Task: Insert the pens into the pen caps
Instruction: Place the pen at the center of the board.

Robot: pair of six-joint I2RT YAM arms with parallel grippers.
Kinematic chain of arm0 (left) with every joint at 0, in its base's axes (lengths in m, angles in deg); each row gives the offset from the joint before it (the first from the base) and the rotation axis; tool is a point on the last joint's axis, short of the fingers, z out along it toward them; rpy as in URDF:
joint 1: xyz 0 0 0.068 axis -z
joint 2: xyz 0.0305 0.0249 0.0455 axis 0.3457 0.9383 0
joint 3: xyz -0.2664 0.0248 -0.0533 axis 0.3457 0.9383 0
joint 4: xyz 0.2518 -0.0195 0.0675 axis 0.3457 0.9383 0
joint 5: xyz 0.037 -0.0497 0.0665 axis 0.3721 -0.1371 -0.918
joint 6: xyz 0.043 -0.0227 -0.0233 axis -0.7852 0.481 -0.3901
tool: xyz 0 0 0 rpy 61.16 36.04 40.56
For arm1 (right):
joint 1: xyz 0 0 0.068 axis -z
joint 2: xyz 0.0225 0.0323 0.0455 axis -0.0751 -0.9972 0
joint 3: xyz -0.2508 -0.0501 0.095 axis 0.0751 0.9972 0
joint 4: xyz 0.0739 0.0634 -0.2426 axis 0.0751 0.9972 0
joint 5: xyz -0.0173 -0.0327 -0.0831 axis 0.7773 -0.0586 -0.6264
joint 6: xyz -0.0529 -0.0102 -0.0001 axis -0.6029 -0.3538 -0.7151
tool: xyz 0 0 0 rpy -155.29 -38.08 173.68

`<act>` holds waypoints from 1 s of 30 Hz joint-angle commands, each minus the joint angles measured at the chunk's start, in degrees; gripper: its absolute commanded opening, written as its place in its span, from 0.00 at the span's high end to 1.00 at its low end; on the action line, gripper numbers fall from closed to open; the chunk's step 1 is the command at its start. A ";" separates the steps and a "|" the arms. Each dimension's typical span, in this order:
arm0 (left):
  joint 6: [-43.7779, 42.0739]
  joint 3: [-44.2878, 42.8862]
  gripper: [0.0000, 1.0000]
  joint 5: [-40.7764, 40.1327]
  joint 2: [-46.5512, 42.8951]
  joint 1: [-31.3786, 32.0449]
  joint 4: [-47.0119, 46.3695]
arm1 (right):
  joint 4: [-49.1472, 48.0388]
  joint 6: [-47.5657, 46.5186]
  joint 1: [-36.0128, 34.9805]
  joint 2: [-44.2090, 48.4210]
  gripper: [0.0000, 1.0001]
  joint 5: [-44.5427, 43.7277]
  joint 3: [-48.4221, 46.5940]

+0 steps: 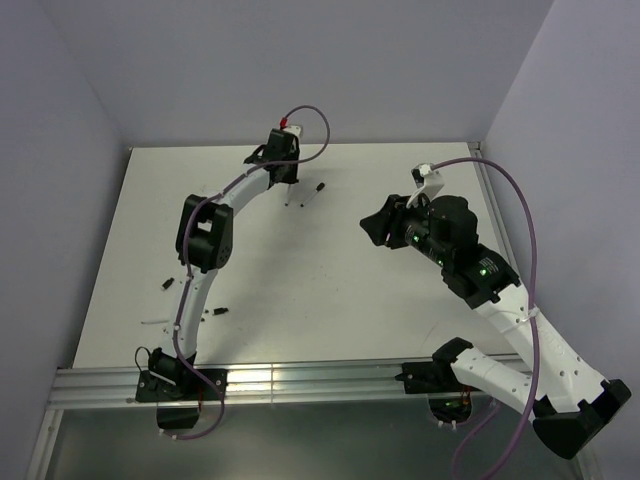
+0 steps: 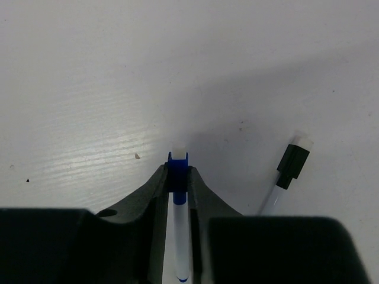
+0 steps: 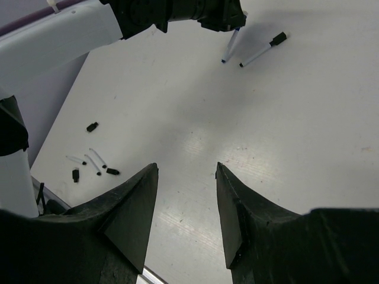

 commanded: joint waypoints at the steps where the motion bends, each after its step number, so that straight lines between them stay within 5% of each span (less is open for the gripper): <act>1: 0.24 -1.25 0.76 0.01 -0.03 0.09 -1.46 | -1.34 -0.67 0.64 0.54 0.48 0.23 0.15; 6: 0.77 0.51 0.62 0.10 -0.56 0.09 -2.69 | -1.43 -0.76 0.55 0.28 0.48 0.41 0.33; 17: 3.05 6.65 0.58 -0.60 -5.56 0.09 -6.73 | -1.25 -0.94 0.55 0.72 0.48 0.58 0.59; 25: 11.39 20.08 0.51 -12.72 -25.06 -0.17 -11.22 | -1.25 -0.67 0.55 0.63 0.49 0.94 0.50; 30: 19.74 26.95 0.52 -19.66 -36.91 -0.52 -5.08 | -1.08 -0.59 0.55 1.50 0.49 0.85 0.85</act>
